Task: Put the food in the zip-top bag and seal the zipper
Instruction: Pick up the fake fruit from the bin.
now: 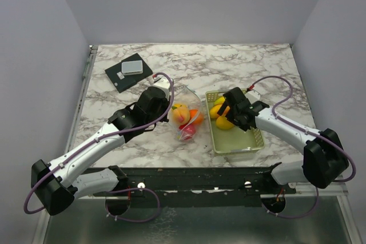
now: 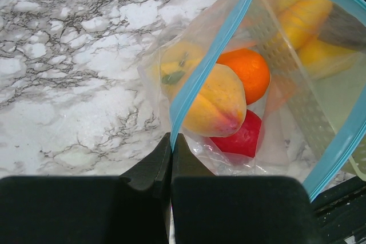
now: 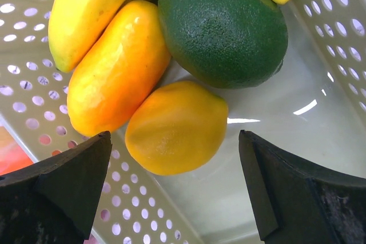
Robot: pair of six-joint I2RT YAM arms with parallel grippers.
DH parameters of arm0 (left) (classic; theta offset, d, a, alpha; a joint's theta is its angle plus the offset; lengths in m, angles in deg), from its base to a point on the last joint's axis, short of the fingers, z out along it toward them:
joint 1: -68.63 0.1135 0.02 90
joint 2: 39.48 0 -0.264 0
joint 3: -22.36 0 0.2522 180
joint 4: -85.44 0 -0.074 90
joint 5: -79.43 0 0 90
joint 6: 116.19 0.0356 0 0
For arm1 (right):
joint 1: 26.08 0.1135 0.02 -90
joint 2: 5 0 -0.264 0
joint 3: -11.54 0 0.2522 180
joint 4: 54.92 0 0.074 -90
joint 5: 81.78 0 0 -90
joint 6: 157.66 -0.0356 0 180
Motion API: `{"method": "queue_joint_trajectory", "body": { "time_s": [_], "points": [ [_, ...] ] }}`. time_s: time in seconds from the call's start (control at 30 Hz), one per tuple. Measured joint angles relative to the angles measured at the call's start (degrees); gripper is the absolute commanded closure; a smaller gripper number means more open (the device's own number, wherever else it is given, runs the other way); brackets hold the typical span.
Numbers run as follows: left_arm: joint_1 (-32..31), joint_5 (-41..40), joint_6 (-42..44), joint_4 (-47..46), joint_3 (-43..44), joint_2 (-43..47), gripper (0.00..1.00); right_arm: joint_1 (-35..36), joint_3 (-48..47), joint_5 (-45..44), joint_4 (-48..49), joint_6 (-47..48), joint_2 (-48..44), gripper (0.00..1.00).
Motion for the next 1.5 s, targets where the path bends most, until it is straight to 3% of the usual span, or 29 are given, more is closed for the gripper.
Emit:
{"method": "queue_joint_trajectory", "body": {
  "time_s": [0.2, 0.37, 0.73, 0.93, 1.13, 1.5],
  "points": [
    [0.00, -0.24, 0.00, -0.02, -0.07, 0.04, 1.00, -0.72, 0.00, 0.63, 1.84, -1.62, 1.62, 0.08],
    [0.00, -0.26, 0.00, -0.04, -0.07, 0.15, 1.00, -0.90, 0.59, 1.33, 3.13, -2.40, 2.67, 0.19],
    [0.00, -0.39, 0.02, -0.04, -0.07, 0.24, 1.00, -1.20, 2.82, 2.01, 5.66, -2.75, 2.45, 0.59],
    [0.00, -0.52, 0.02, -0.04, -0.07, 0.26, 1.00, -1.29, 3.76, 2.08, 5.84, -2.25, 0.20, 0.75],
    [0.00, -0.63, 0.02, -0.04, -0.07, 0.26, 1.00, -1.29, 3.78, 2.10, 5.25, -0.72, -4.68, 0.82],
    [0.00, -0.66, 0.00, -0.04, -0.07, 0.26, 1.00, -1.29, -0.31, 3.76, 2.45, 5.92, -13.57, 0.84]
  ]
}}
